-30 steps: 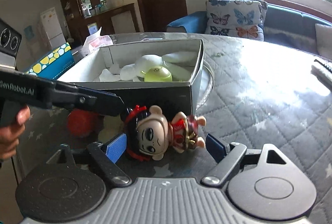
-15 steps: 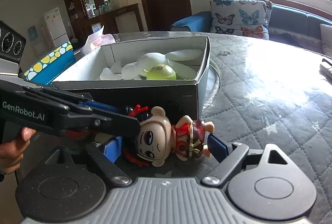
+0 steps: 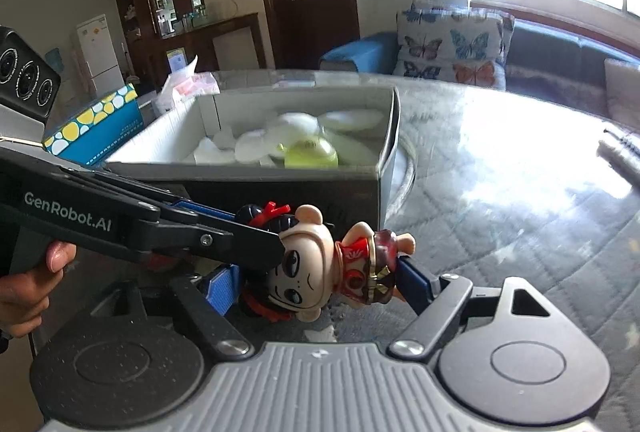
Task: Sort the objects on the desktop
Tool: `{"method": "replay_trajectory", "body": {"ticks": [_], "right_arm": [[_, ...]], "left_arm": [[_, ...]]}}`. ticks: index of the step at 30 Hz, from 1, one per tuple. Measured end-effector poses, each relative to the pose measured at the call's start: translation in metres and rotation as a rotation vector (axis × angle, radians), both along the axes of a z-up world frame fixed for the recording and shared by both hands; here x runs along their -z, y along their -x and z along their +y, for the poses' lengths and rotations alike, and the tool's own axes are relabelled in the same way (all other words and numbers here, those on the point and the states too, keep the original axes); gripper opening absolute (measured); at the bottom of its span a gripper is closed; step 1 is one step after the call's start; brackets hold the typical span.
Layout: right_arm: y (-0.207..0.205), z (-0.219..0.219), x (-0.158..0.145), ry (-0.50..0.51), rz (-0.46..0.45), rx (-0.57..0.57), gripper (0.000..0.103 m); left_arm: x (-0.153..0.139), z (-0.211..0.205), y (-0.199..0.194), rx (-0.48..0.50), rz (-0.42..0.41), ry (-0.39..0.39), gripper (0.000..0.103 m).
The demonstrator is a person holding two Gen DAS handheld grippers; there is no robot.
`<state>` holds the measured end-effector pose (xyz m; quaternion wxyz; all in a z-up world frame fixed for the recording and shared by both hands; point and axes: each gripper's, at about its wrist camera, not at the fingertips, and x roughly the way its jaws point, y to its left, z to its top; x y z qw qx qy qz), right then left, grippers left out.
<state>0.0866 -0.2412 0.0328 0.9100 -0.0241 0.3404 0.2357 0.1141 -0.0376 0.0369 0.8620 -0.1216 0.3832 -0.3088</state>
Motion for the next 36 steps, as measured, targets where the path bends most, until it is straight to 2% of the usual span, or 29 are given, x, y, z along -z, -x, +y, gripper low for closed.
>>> {"method": "replay_trajectory", "body": {"ticks": [6, 9, 12, 16, 23, 30, 36], "right_arm": [[0.001, 0.011, -0.040, 0.020, -0.117, -0.019, 0.083], [-0.012, 0.025, -0.058, 0.026, -0.169, -0.050, 0.083], [-0.034, 0.048, -0.068, 0.038, -0.195, -0.105, 0.083], [-0.063, 0.077, -0.063, 0.048, -0.179, -0.173, 0.083], [-0.101, 0.113, -0.036, 0.088, -0.097, -0.257, 0.083], [-0.121, 0.129, -0.009, 0.163, -0.022, -0.313, 0.083], [-0.129, 0.132, 0.002, 0.199, 0.021, -0.328, 0.083]], "left_arm": [[-0.039, 0.015, 0.004, -0.029, -0.122, 0.033, 0.037], [-0.057, 0.028, 0.000, -0.069, -0.181, 0.034, 0.037], [-0.064, 0.046, -0.013, -0.120, -0.197, 0.021, 0.037], [-0.058, 0.072, -0.034, -0.189, -0.148, 0.026, 0.037], [-0.025, 0.098, -0.067, -0.267, -0.036, 0.018, 0.037], [0.002, 0.106, -0.085, -0.279, 0.069, 0.025, 0.037], [0.011, 0.102, -0.091, -0.275, 0.105, 0.013, 0.037]]}}
